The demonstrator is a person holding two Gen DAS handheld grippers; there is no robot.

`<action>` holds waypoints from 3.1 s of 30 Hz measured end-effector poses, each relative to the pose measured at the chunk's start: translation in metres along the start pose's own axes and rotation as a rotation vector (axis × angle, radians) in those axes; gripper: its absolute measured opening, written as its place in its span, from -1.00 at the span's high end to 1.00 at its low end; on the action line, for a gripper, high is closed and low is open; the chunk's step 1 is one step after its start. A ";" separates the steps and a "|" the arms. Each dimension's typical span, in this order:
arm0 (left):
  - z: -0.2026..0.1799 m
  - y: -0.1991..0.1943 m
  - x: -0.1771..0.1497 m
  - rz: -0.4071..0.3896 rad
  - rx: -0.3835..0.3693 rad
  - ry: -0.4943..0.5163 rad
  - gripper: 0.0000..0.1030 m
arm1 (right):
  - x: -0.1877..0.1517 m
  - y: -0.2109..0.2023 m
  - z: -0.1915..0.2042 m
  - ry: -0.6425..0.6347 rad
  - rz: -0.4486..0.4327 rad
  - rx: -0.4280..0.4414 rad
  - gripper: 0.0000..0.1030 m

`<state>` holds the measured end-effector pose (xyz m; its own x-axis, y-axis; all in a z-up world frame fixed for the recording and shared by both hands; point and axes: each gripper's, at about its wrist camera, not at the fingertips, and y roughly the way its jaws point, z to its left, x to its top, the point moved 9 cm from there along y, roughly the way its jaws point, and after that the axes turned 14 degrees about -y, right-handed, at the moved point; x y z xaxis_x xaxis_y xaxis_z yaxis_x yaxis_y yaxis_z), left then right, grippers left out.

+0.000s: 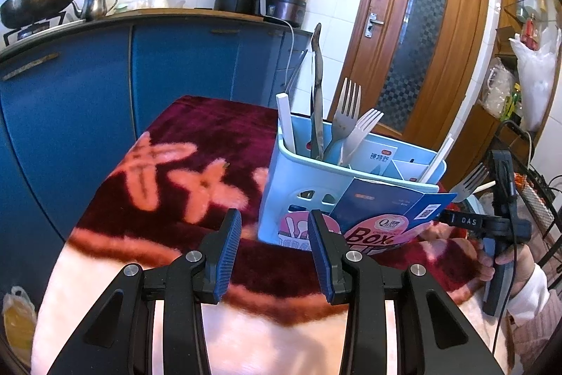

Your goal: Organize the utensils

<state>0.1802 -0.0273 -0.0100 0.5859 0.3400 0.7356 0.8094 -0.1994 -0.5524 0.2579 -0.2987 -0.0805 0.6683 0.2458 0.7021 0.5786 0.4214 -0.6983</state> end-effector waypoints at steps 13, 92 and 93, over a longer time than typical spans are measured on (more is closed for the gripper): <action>0.004 -0.002 0.003 -0.006 0.017 -0.013 0.22 | 0.006 0.024 0.023 -0.418 0.103 -0.061 0.55; 0.012 -0.048 -0.014 0.005 -0.069 -0.021 0.22 | 0.030 -0.138 0.092 0.035 -0.467 -0.196 0.88; 0.012 -0.049 -0.013 0.004 -0.069 -0.020 0.22 | 0.039 -0.133 0.094 0.036 -0.496 -0.179 0.88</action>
<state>0.1321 -0.0110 0.0025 0.5888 0.3571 0.7251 0.8083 -0.2631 -0.5268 0.1634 -0.2628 0.0530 0.3080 0.0233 0.9511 0.8980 0.3231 -0.2987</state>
